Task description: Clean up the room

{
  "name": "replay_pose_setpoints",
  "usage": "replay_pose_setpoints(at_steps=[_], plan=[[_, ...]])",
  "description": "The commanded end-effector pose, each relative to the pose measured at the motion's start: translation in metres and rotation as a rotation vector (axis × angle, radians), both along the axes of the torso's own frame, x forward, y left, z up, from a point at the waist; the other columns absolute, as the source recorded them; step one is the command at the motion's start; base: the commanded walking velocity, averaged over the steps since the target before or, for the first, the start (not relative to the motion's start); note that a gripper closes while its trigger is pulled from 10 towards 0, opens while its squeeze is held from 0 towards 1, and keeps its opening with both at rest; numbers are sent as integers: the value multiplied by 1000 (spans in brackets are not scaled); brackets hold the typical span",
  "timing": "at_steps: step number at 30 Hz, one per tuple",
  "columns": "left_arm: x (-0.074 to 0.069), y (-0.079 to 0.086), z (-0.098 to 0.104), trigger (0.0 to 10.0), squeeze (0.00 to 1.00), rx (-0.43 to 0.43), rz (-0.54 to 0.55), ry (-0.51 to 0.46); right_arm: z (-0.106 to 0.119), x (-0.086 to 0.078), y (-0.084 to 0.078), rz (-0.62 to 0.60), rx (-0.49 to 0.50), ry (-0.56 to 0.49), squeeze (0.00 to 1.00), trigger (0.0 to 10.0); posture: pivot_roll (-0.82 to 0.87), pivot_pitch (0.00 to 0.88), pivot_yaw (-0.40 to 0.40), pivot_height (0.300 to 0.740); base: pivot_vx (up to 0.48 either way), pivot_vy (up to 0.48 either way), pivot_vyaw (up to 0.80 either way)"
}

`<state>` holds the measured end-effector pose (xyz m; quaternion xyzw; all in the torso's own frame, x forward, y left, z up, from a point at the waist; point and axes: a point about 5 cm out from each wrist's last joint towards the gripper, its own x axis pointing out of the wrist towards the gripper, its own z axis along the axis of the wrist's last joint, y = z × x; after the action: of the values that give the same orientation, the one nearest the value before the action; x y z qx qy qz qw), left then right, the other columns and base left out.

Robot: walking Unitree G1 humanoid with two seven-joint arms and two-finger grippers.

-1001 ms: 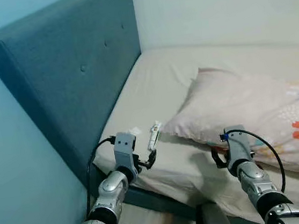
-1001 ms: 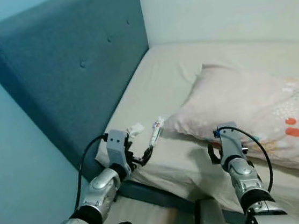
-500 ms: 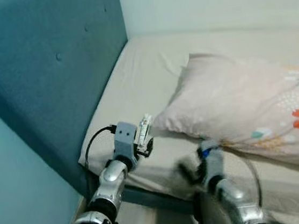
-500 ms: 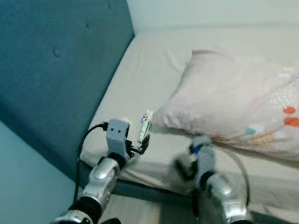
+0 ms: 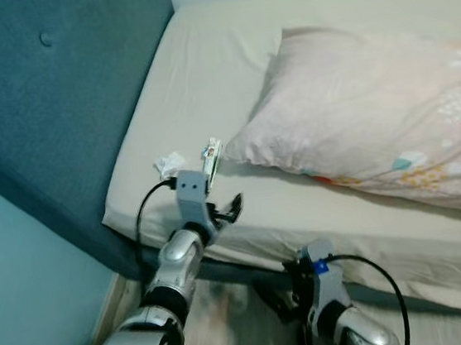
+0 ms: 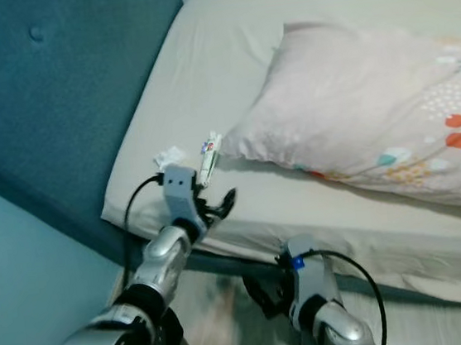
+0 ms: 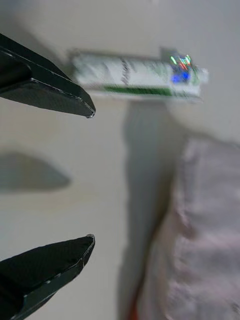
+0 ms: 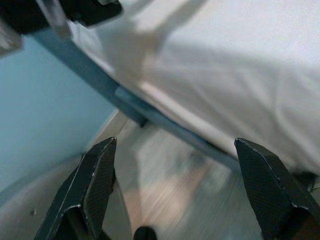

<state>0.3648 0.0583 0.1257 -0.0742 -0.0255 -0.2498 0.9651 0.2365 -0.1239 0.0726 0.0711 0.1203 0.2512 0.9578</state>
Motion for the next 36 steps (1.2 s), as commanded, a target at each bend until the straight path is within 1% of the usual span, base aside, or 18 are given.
replay_pose_setpoints(at_steps=[1, 3, 4, 5, 8, 9, 10, 11, 12, 14, 16, 18, 24, 25, 26, 30, 34, 36], plan=[[-1, 0, -4, 10000, 0, -9, 5, 24, -1, -7, 2, -5, 4, 29, 0, 10000, -203, 390, 104, 490, 0, 0, 0], [1, -2, 0, 10000, 0, 5, 29, 10, 6, -10, 4, 2, 14, 19, 0, 10000, -204, 399, 106, 490, 0, 0, 0], [2, -1, 3, 10000, 0, 39, 52, -11, 9, -11, 5, 7, 24, 14, 0, 10000, -208, 406, 108, 490, 0, 0, 0], [2, -1, 3, 10000, 0, 39, 52, -11, 9, -11, 5, 7, 24, 14, 0, 10000, -208, 406, 108, 490, 0, 0, 0], [7, 5, 9, 10000, 0, 132, 120, -65, 17, -18, 8, 14, 37, 13, 0, 10000, -211, 425, 112, 490, 0, 0, 0], [7, 5, 9, 10000, 0, 132, 120, -65, 17, -18, 8, 14, 37, 13, 0, 10000, -211, 425, 112, 490, 0, 0, 0], [9, 9, 13, 10000, 0, 204, 160, -100, 21, -22, 10, 17, 41, 15, 0, 10000, -212, 435, 116, 490, 0, 0, 0], [10, 11, 14, 10000, 0, 235, 172, -118, 22, -24, 11, 19, 44, 15, 0, 10000, -212, 437, 117, 490, 0, 0, 0], [10, 11, 14, 10000, 0, 235, 172, -118, 22, -24, 11, 19, 44, 15, 0, 10000, -212, 437, 117, 490, 0, 0, 0], [11, 14, 18, 10000, 0, 278, 195, -151, 24, -28, 13, 19, 51, 19, 0, 10000, -209, 454, 120, 490, 0, 0, 0], [12, 15, 19, 10000, 0, 288, 200, -160, 25, -29, 13, 18, 53, 21, 0, 10000, -208, 456, 121, 490, 0, 0, 0], [12, 14, 20, 10000, 0, 329, 192, -183, 27, -31, 14, 15, 60, 24, 0, 10000, -208, 478, 127, 490, 0, 0, 0], [10, 11, 15, 10000, 0, 365, 169, -181, 31, -37, 14, 0, 68, 36, 0, 10000, -218, 509, 125, 490, 0, 0, 0], [10, 11, 15, 10000, 0, 365, 169, -181, 31, -37, 14, 0, 68, 36, 0, 10000, -218, 509, 125, 490, 0, 0, 0], [11, 10, 16, 10000, 0, 356, 185, -164, 33, -41, 14, -1, 68, 43, 0, 10000, -224, 534, 122, 490, 0, 0, 0], [12, 9, 17, 10000, 0, 352, 205, -156, 35, -44, 14, -1, 66, 50, 0, 10000, -225, 535, 122, 490, 0, 0, 0], [20, 11, 32, 10000, 0, 396, 276, -200, 41, -48, 14, -9, 80, 59, 0, 10000, -246, 547, 110, 490, 0, 0, 0], [21, 12, 34, 10000, 0, 406, 288, -209, 42, -48, 14, -9, 81, 59, 0, 10000, -248, 547, 110, 490, 0, 0, 0]])
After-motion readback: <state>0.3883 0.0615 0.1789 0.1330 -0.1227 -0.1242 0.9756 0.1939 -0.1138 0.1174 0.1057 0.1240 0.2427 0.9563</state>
